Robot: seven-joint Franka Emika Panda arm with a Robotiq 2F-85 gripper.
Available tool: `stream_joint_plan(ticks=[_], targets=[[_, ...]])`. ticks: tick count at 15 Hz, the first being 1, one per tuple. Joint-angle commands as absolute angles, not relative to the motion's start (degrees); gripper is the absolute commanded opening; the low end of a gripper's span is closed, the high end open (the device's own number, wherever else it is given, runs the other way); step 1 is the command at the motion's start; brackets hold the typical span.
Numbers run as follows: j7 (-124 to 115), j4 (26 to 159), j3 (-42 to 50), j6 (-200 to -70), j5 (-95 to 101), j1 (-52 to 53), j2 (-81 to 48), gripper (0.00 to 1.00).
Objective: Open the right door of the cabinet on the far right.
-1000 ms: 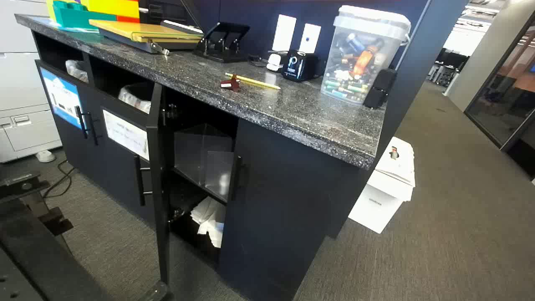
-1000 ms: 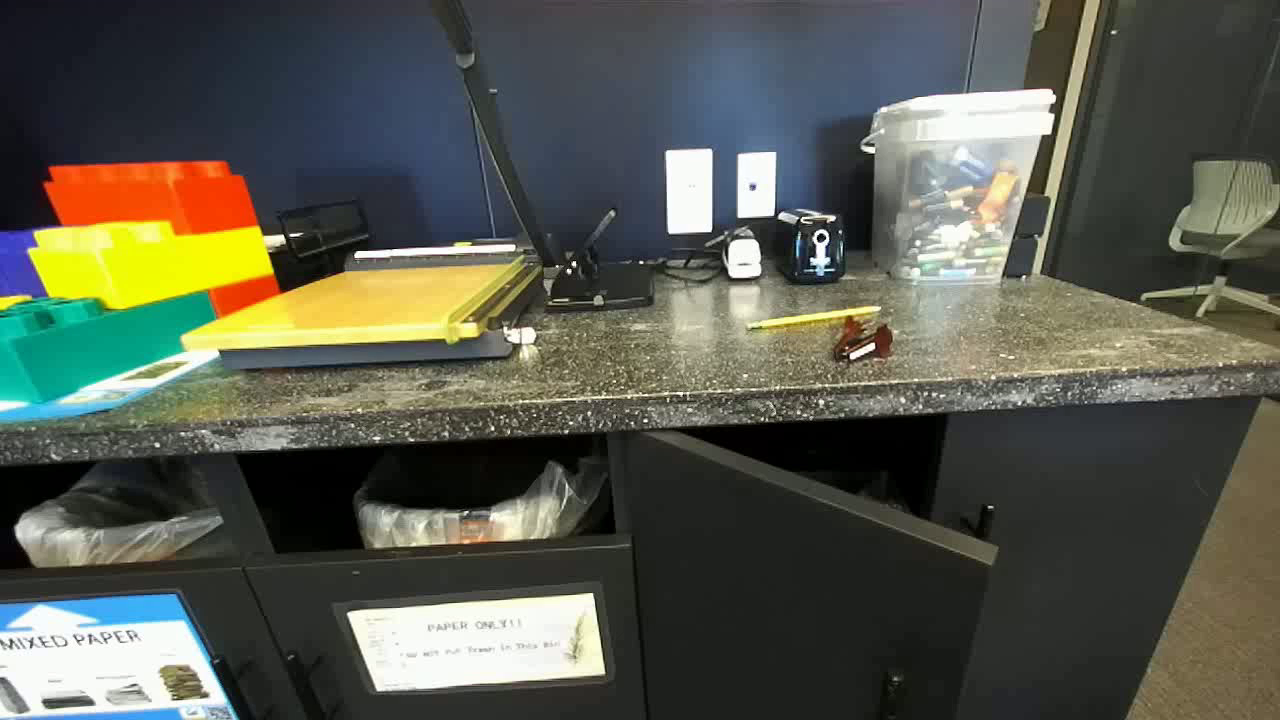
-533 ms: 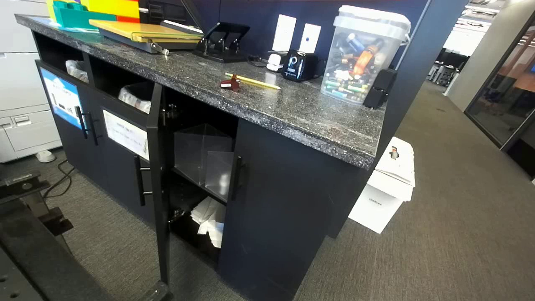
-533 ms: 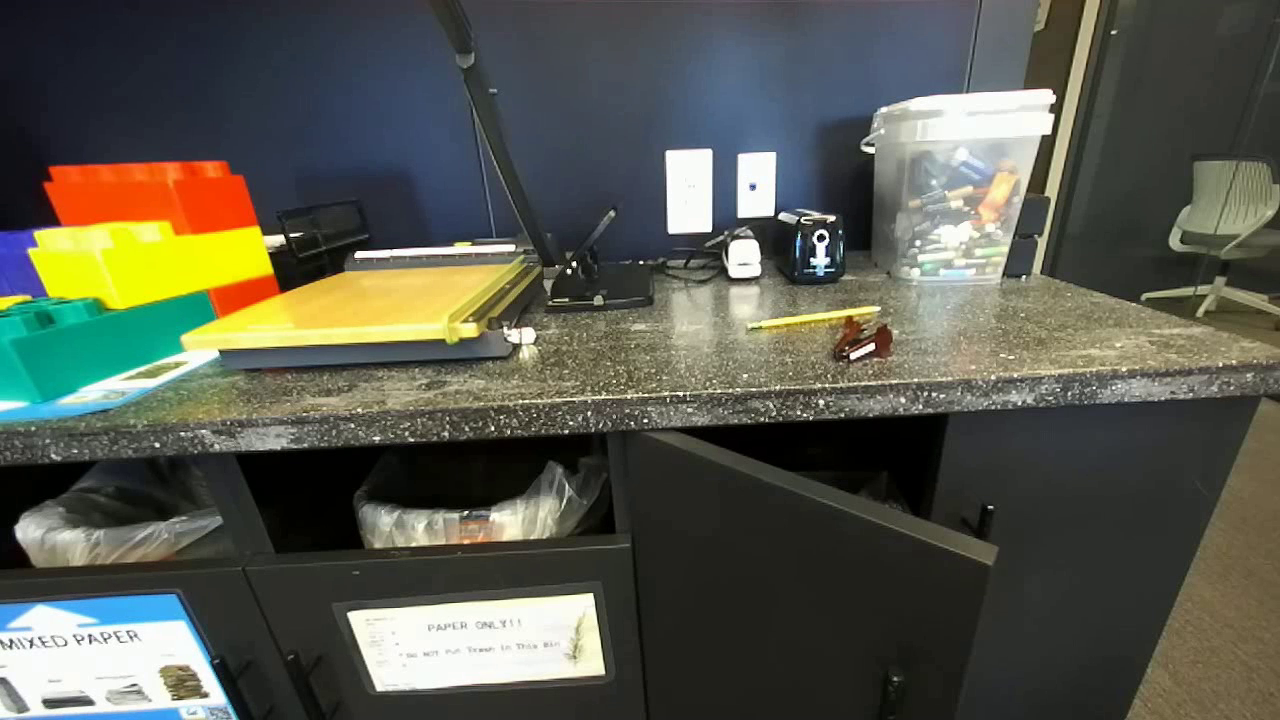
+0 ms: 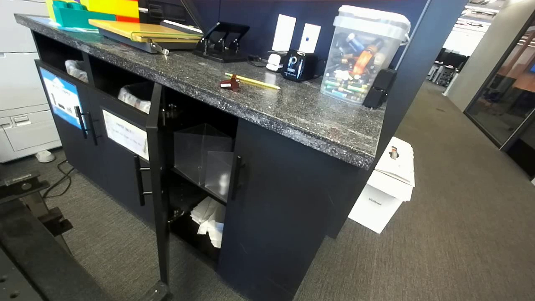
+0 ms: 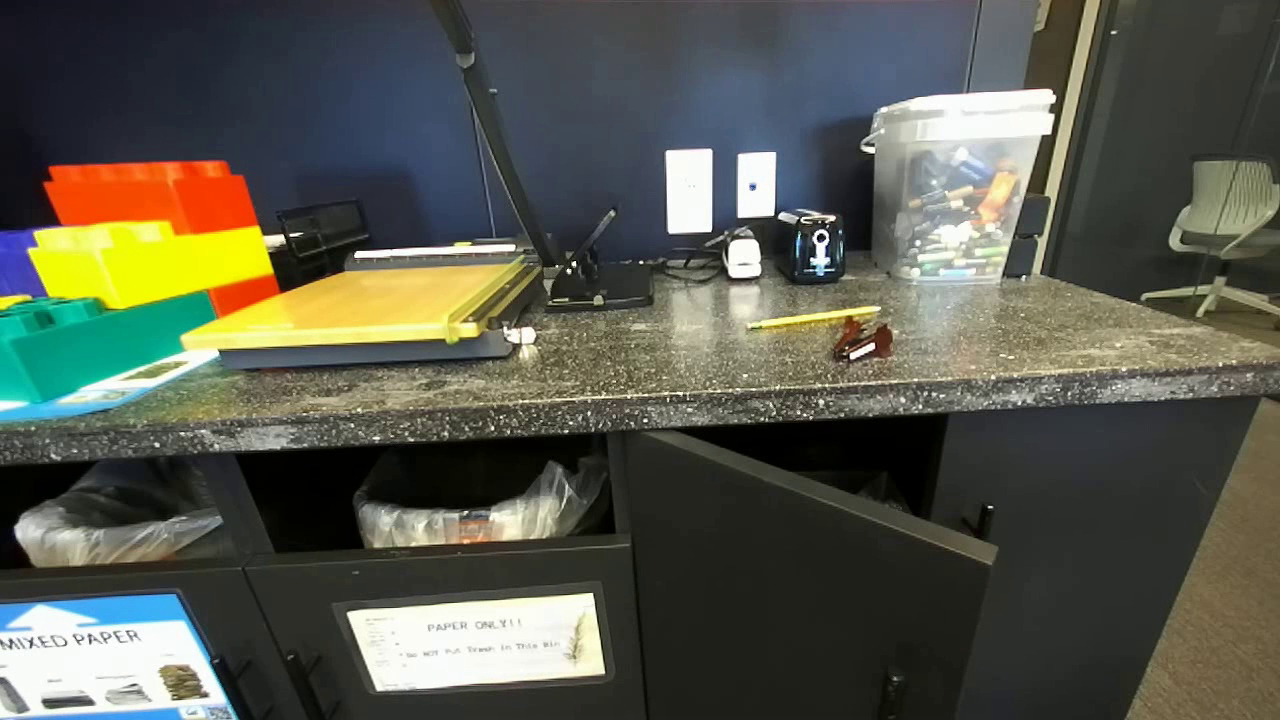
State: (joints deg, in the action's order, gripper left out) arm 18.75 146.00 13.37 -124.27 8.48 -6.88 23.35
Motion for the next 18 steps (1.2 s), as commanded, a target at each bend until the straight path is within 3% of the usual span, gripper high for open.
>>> stream_joint_plan(ticks=[1,9,18], targets=[[17.0,146.1,10.5,-133.9,9.1,-5.5,14.5,1.00],[14.8,143.3,5.7,-152.7,5.3,-3.5,-7.8,1.00],[9.2,126.6,1.5,-158.0,0.4,-3.8,-33.0,1.00]])
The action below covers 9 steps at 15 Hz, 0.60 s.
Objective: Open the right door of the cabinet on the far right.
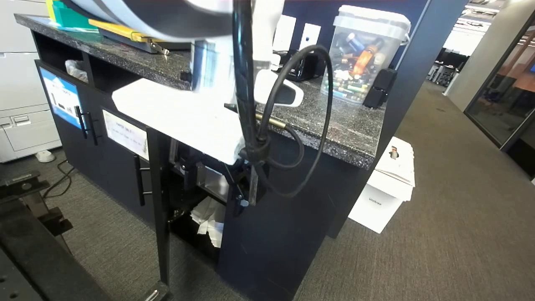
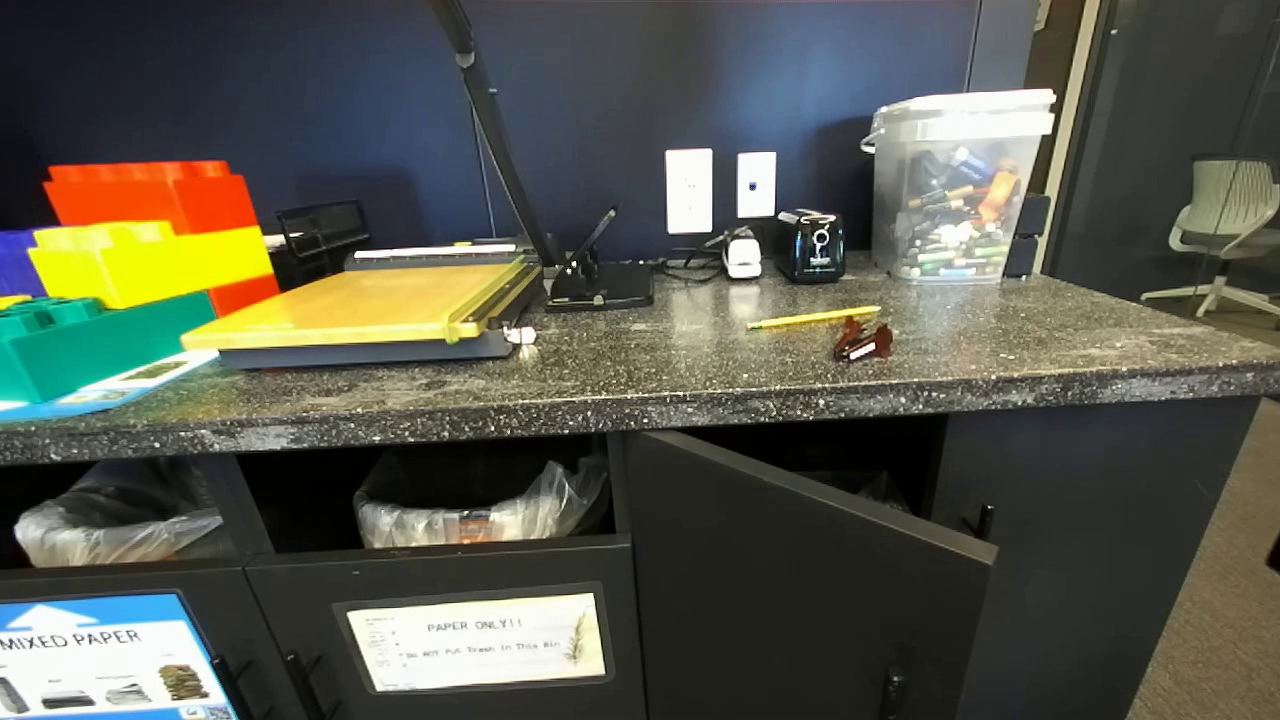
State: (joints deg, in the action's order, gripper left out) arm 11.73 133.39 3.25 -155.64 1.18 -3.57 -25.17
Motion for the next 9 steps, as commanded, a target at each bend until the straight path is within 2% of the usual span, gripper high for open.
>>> stream_joint_plan(ticks=[1,9], targets=[[8.0,124.1,1.0,-160.2,0.4,-3.3,-36.0,1.00],[3.0,103.1,-1.7,-162.0,-0.4,-2.4,-52.1,1.00]])
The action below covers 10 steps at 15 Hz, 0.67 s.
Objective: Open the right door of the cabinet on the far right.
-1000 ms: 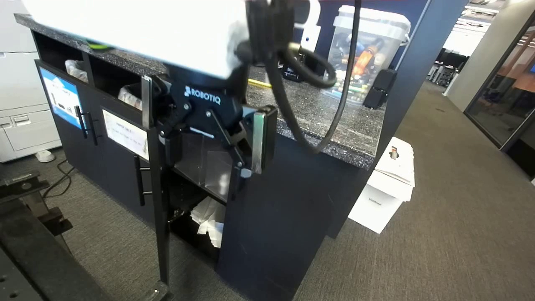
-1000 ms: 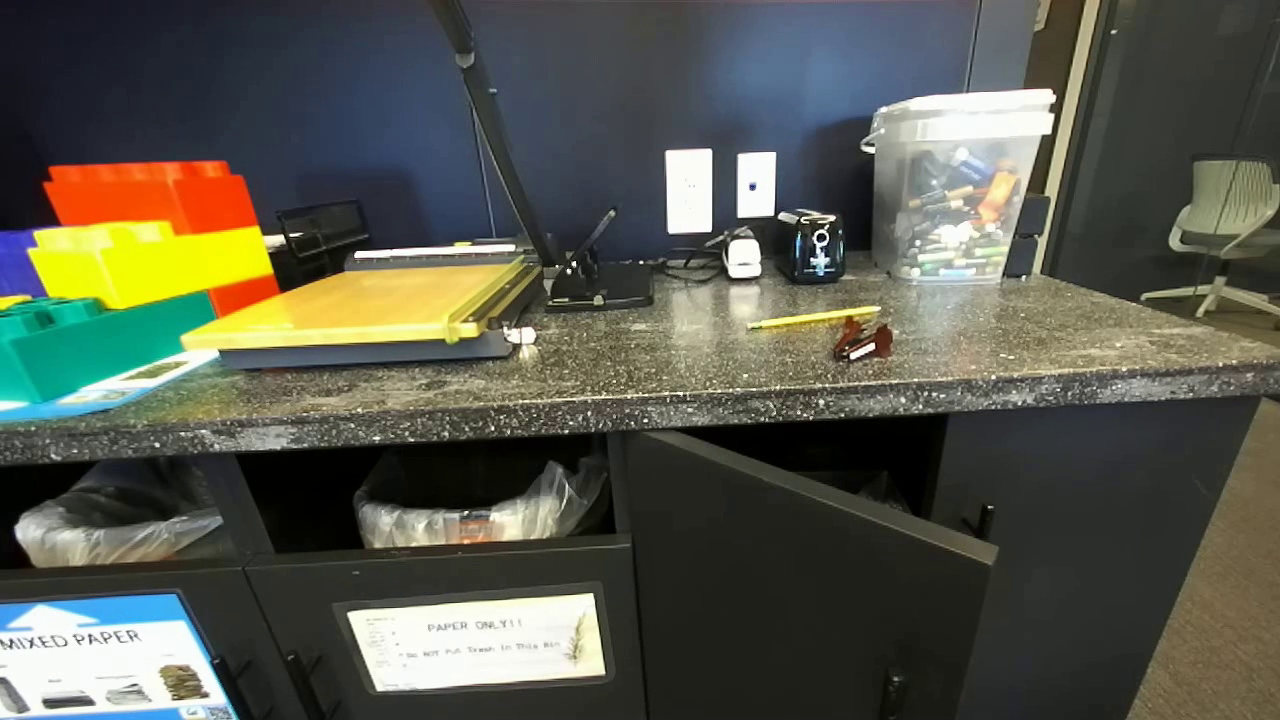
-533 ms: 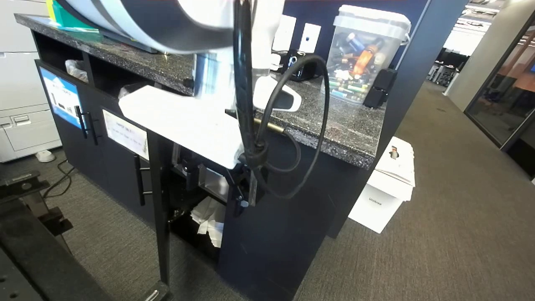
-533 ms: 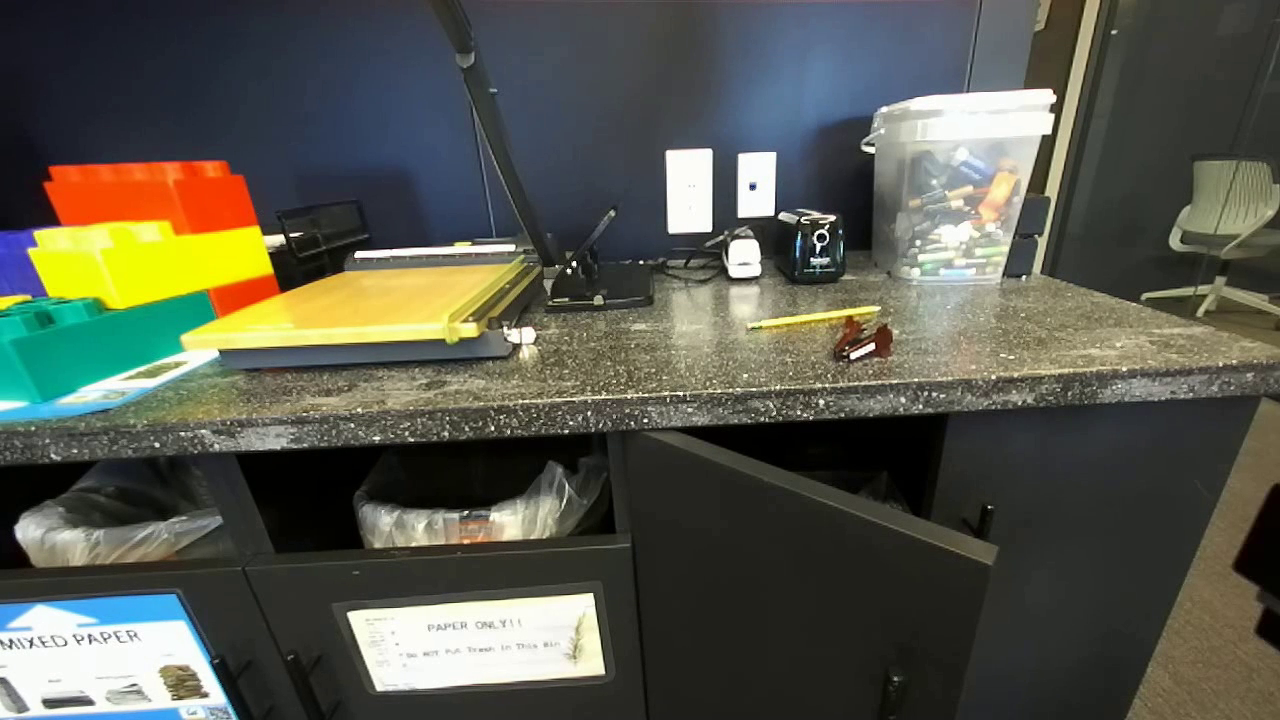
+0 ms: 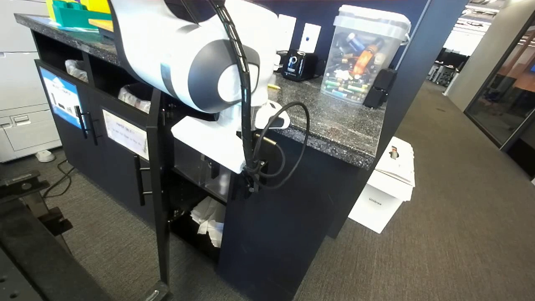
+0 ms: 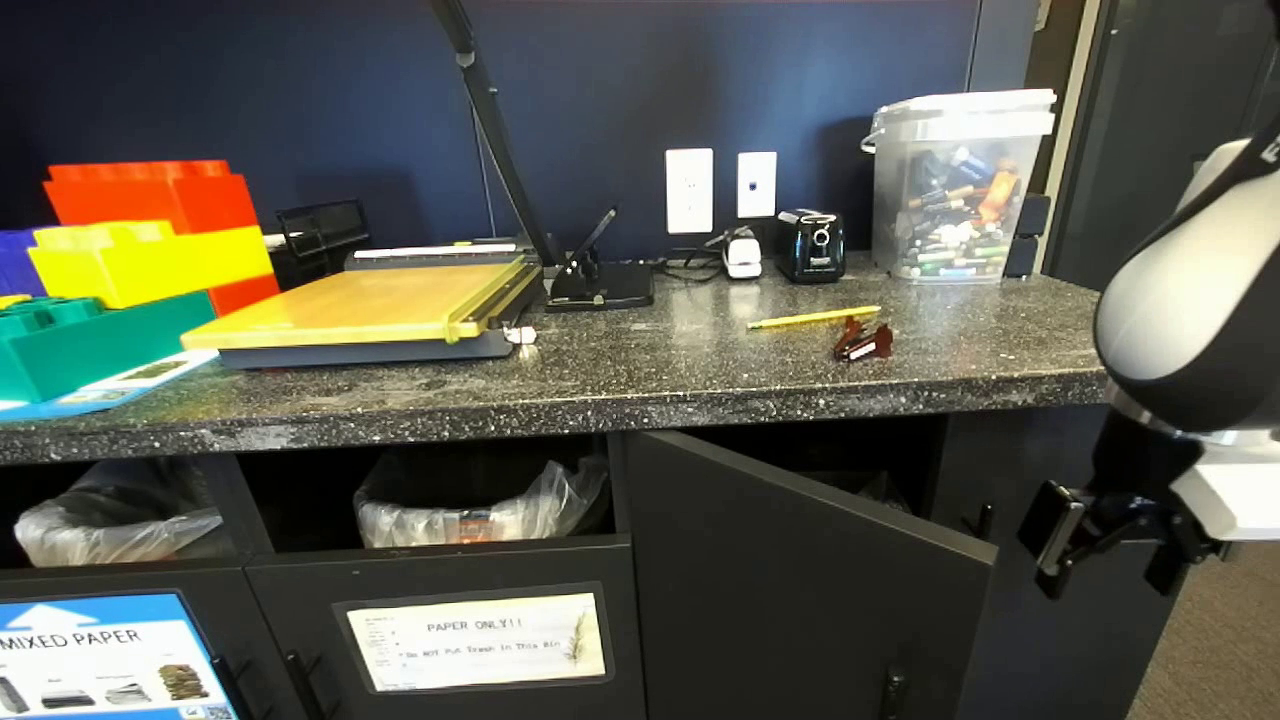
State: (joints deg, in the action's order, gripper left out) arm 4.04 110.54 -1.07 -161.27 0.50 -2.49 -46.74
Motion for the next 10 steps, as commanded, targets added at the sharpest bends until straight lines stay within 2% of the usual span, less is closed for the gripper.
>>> stream_joint_plan(ticks=[1,6,10], targets=[[3.1,101.6,-1.9,-162.7,-0.3,-2.4,-53.4,1.00],[3.0,96.9,-2.6,-164.6,-0.1,-2.1,-58.8,1.00],[4.7,99.5,-5.4,-173.1,-0.1,-4.2,-60.1,1.00]])
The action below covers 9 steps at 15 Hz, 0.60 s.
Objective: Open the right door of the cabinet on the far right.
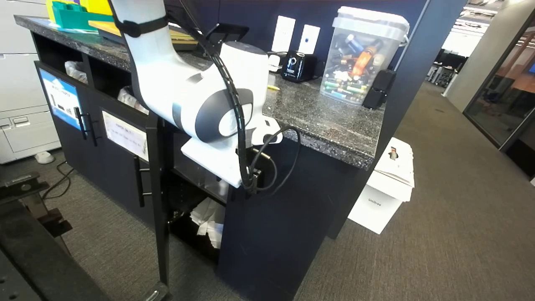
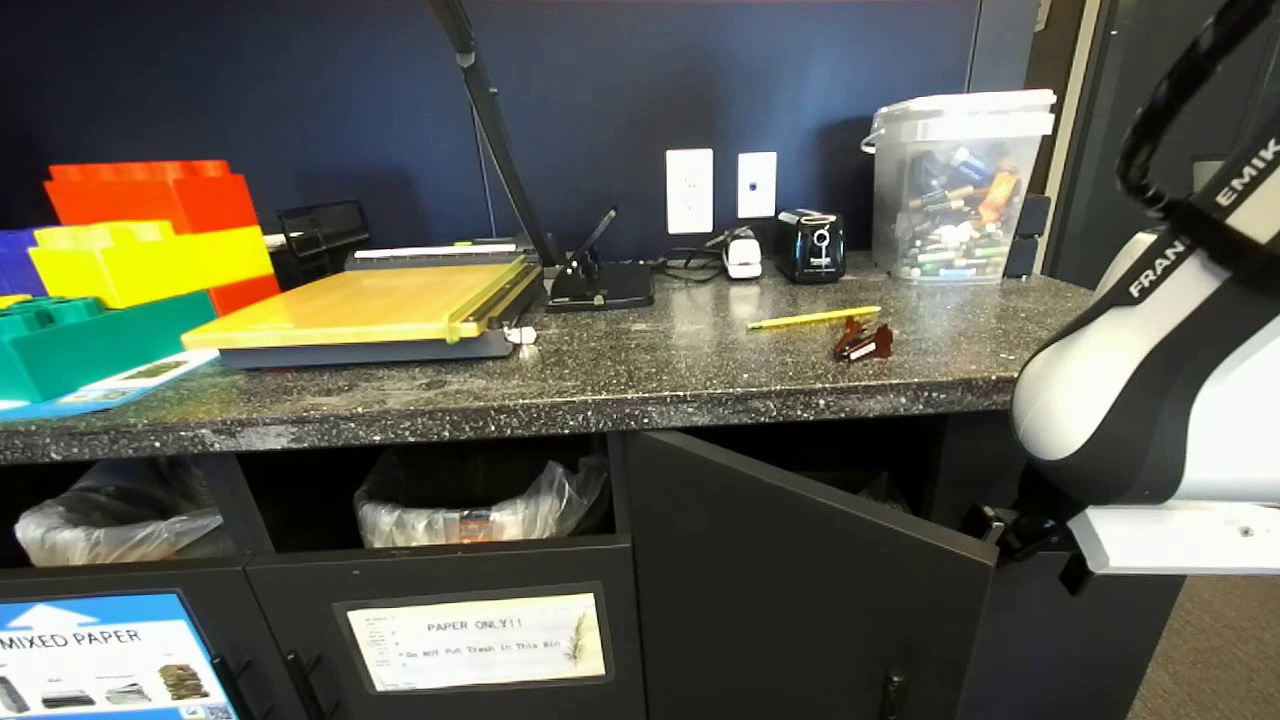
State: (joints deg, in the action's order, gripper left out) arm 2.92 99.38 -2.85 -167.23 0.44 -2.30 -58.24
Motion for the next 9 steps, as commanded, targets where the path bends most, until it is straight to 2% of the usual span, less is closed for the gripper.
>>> stream_joint_plan(ticks=[1,8,9], targets=[[5.2,100.0,-6.6,-175.4,-0.1,-5.2,-60.5,1.00],[10.3,106.4,-19.1,-198.9,9.2,-20.7,-66.3,1.00],[9.8,107.2,-20.0,-201.2,12.4,-22.6,-67.1,0.97]])
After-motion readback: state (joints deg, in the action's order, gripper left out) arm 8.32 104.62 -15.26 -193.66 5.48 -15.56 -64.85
